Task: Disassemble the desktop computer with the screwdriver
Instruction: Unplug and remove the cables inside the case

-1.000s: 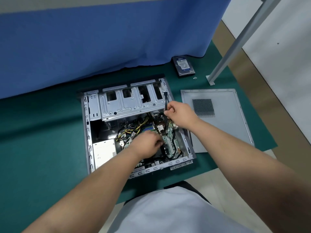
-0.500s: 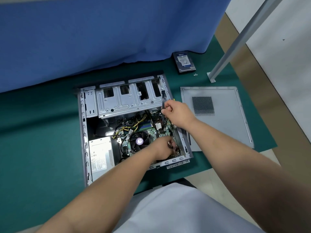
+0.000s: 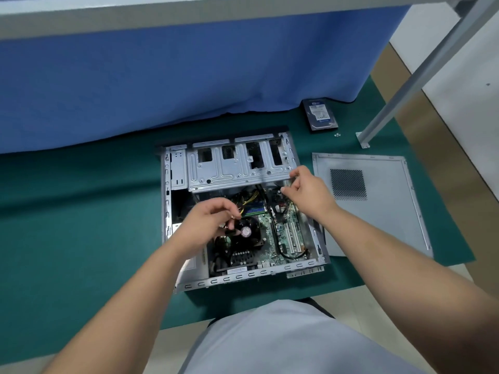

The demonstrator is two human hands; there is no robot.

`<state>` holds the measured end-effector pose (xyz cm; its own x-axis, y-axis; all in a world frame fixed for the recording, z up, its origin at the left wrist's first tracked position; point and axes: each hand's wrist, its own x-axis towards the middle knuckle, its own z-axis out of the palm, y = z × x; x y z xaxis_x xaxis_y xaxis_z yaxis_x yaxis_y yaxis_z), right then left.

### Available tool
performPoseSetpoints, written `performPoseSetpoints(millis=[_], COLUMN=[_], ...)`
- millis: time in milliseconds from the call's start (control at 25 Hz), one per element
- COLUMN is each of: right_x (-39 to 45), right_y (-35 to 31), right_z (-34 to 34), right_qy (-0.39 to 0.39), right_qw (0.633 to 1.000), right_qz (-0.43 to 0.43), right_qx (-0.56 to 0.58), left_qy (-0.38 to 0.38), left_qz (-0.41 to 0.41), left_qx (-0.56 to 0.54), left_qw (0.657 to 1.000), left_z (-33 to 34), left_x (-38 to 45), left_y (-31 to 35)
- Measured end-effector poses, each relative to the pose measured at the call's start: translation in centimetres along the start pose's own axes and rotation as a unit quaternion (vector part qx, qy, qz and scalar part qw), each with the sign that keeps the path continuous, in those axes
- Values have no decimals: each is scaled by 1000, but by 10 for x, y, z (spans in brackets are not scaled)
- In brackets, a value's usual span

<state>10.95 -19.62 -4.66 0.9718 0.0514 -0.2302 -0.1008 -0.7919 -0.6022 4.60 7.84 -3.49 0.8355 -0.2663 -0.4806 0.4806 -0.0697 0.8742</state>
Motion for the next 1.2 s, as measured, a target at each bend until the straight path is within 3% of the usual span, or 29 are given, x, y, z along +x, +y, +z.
performPoseSetpoints(millis=[160,280,360,480,600,680,760,960,1200], right_x=[-4,-7,-11,-18,-27,-35,-41,-40,-43], right_y=[-14,-29,-33,-34,-37,-46,-53,-55,-56], right_z=[2,9,15,14,15,24,38,56,62], right_qy=[-2,-71,-91,-15,104,114,68,-103,-169], right_qw=[999,994,995,993,993,987,988,981,971], right_qz=[3,-25,-19,51,-42,-113,-130,-74,-54], right_qx=[-39,-77,-45,106,40,-9,-37,-148,-159], left_qy=[-23,-4,17,34,45,37,21,4,25], left_qz=[-4,6,16,24,25,29,40,59,62], left_qx=[-40,-19,-60,-136,-196,-227,-243,-254,-323], left_qw=[999,1000,998,990,979,973,969,965,944], left_z=[-19,-14,-12,-24,-39,-44,-46,-46,-23], left_x=[-5,-7,-7,-9,-10,-10,-10,-8,-2], left_y=[2,2,2,2,5,10,18,32,36])
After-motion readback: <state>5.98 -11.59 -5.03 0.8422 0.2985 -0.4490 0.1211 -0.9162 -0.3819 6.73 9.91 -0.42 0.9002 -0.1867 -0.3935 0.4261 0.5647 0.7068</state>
